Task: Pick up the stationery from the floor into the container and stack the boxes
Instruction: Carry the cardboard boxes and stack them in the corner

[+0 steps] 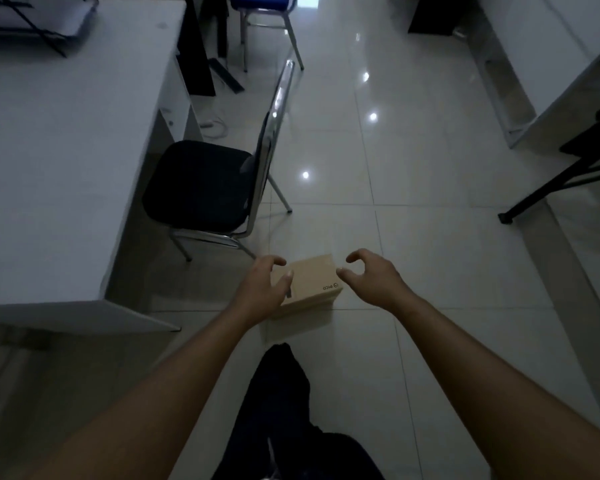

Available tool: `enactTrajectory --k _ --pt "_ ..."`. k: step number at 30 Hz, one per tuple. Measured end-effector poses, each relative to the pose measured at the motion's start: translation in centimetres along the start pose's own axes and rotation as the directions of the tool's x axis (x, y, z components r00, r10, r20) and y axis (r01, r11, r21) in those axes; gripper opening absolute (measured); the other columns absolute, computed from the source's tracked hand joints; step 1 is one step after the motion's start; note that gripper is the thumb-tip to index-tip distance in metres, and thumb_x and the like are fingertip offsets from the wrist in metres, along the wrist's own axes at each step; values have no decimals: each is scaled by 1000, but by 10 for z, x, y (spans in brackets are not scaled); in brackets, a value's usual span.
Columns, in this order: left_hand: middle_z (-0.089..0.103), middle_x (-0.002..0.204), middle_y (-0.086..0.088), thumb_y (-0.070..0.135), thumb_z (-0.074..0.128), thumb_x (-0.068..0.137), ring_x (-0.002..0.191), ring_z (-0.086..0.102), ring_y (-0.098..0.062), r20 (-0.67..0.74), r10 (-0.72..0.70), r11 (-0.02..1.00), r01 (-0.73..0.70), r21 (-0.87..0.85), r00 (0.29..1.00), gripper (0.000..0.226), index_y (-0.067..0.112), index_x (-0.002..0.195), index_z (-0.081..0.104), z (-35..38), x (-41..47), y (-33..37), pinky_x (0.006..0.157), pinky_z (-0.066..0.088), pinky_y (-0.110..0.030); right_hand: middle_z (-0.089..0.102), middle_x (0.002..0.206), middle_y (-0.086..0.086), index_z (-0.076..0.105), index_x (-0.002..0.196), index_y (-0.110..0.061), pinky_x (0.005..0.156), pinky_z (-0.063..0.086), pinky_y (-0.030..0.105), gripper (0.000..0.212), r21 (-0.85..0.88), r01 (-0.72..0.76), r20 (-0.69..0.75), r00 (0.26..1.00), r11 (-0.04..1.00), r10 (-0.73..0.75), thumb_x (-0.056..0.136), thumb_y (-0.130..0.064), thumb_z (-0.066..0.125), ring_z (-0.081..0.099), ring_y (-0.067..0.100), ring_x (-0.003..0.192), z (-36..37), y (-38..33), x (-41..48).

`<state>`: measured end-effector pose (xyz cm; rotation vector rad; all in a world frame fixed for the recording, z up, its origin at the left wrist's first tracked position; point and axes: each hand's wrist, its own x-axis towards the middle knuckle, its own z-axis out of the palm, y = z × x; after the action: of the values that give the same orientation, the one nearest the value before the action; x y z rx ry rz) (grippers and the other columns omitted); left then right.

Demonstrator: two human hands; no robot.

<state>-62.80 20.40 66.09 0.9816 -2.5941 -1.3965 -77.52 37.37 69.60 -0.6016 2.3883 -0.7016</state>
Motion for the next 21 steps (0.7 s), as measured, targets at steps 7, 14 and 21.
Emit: enactTrajectory --k 7,14,21 --pt "55 119 -3 28 57 92 106 51 -11 117 -195 975 206 -87 974 24 17 113 57 51 81 -19 87 41 -25 56 126 6 52 122 -17 78 37 26 43 105 -165 98 983 981 154 87 -42 59 49 15 97 29 33 100" --pt "58 111 1 34 53 93 103 56 -17 197 -412 907 422 -10 890 16 24 106 53 110 149 -79 82 48 -31 56 124 9 49 123 -12 75 36 23 45 165 -308 173 944 937 280 88 -39 60 48 17 95 94 109 198" --pt "55 111 4 34 55 93 93 55 -10 152 -605 789 614 -16 782 20 26 110 50 196 205 -173 84 44 -30 50 129 12 44 127 -10 82 36 26 51 171 -390 185 915 905 360 87 -35 62 50 22 107 179 213 284"
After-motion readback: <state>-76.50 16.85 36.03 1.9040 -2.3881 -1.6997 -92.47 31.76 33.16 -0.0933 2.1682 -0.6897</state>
